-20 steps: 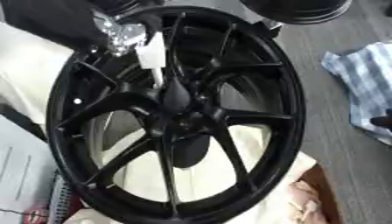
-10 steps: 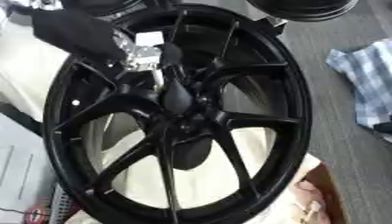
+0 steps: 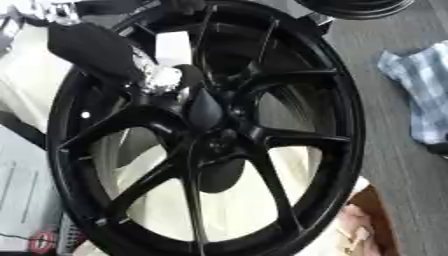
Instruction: Pull the pin out of the wheel hub.
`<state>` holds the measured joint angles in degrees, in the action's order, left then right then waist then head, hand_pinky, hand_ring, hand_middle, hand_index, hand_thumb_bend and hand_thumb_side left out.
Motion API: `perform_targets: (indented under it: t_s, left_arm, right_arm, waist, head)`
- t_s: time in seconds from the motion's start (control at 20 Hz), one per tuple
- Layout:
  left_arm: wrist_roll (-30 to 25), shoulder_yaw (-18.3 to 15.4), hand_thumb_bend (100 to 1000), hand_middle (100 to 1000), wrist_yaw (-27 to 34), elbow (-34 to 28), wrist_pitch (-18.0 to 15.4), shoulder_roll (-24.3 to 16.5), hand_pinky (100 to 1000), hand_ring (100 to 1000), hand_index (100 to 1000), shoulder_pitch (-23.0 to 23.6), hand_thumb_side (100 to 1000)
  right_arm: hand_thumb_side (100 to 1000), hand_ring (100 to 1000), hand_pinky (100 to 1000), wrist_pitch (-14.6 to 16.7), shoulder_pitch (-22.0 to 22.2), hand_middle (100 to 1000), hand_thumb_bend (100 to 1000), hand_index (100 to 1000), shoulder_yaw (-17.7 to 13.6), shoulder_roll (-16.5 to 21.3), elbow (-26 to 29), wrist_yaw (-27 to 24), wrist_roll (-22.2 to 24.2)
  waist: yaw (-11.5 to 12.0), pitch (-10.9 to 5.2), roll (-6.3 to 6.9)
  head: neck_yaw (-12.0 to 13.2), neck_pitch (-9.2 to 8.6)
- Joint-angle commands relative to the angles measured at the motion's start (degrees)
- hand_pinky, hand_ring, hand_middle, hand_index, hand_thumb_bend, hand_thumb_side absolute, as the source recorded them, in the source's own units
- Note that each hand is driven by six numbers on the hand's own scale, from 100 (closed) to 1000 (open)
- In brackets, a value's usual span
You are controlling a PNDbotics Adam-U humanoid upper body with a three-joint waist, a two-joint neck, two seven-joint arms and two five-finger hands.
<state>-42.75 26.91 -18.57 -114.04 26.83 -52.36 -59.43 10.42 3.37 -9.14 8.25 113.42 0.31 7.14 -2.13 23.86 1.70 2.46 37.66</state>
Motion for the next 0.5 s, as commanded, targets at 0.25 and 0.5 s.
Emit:
perform_targets:
  t_s: [0.25, 0.5]
  left_arm:
    - [-1.27, -1.76, 325, 871, -2.42, 0.65, 3.16, -1.54, 978, 937, 967, 0.31, 605]
    - [-0.01, -2.13, 287, 868, -2.83, 2.80, 3.09, -1.11, 971, 935, 964, 0.48, 602]
  right_arm:
    - [665, 774, 1000, -0.36, -0.65, 653, 100, 791, 0.13, -0.59, 1.17, 1.11, 0.39]
    - [682, 774, 1000, -0.65, -0.94, 653, 100, 791, 0.32, -1.38, 1.17, 1.73, 0.57]
  waist:
    - [-0.09, 0.16, -0.38]
    - [-0.23, 1.07, -0.64]
  head:
    - [0.91, -1.56]
    - [1.32, -2.36]
